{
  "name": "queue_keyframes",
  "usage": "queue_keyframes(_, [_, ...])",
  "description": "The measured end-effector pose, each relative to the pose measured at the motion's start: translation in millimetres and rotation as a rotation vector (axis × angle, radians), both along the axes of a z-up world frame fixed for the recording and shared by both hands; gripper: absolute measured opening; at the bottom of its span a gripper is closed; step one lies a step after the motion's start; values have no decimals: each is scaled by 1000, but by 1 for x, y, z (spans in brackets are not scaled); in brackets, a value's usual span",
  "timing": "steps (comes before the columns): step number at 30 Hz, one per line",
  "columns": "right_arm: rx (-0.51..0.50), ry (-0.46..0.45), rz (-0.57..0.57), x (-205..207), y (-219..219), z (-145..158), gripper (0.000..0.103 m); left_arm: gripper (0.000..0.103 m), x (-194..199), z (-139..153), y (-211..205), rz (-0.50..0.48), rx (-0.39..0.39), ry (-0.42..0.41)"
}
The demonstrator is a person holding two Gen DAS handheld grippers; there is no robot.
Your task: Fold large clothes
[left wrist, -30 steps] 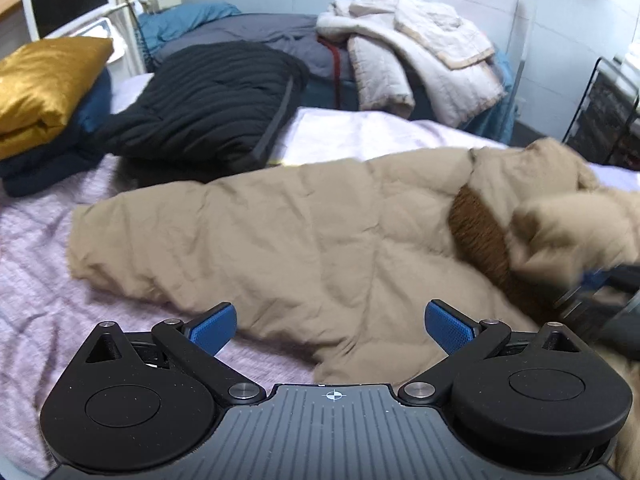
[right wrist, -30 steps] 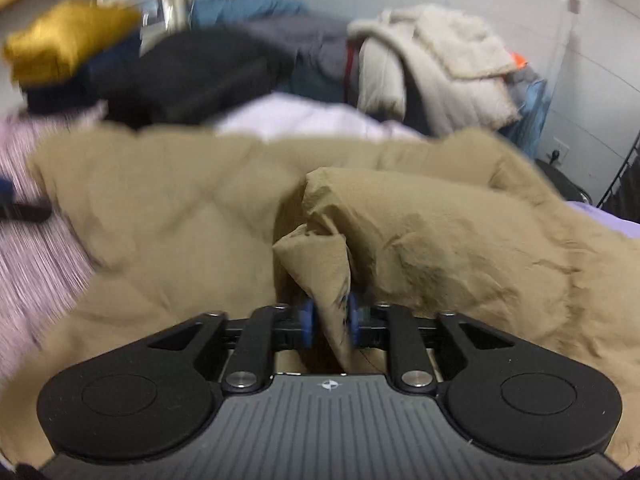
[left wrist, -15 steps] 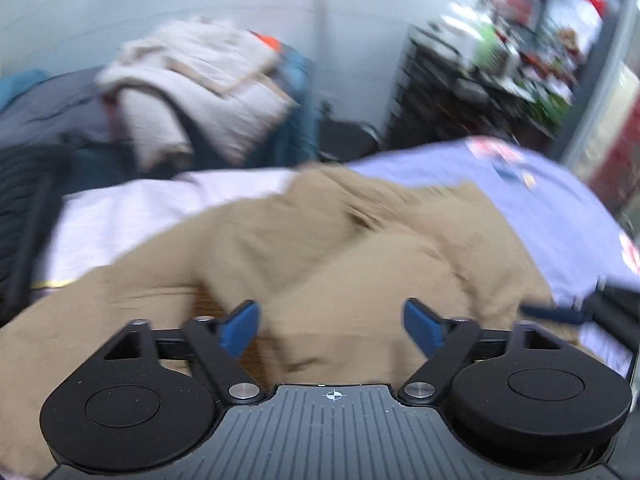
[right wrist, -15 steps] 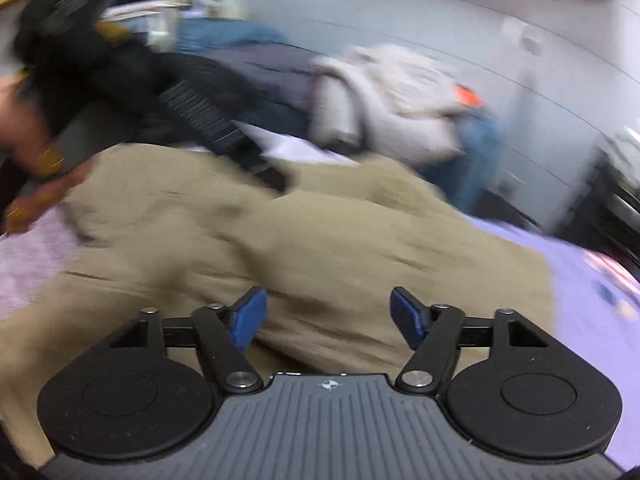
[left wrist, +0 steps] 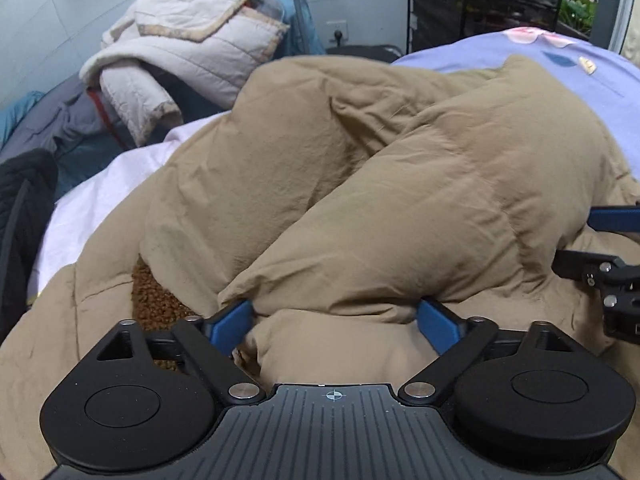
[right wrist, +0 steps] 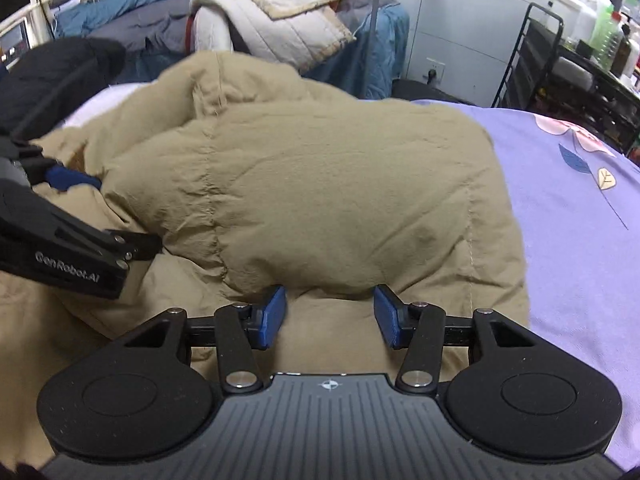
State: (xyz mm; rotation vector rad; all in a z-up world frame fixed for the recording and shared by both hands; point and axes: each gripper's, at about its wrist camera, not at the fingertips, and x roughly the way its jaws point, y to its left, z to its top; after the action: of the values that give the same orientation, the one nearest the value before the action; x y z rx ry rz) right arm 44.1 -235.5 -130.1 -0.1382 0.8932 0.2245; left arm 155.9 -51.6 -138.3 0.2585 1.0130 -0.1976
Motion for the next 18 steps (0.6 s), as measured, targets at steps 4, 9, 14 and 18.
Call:
queue_keyframes(4, [-23, 14, 14, 4, 3, -10, 59, 103, 5, -9, 1, -5, 14, -9])
queue_keyframes(9, [-59, -31, 44, -8, 7, 5, 59, 103, -1, -5, 5, -14, 3, -45])
queue_keyframes(14, [-74, -95, 55, -36, 2, 16, 67, 103, -9, -7, 5, -32, 7, -76])
queue_keyframes(18, [-135, -24, 79, -34, 8, -11, 75, 103, -7, -12, 3, -31, 4, -75])
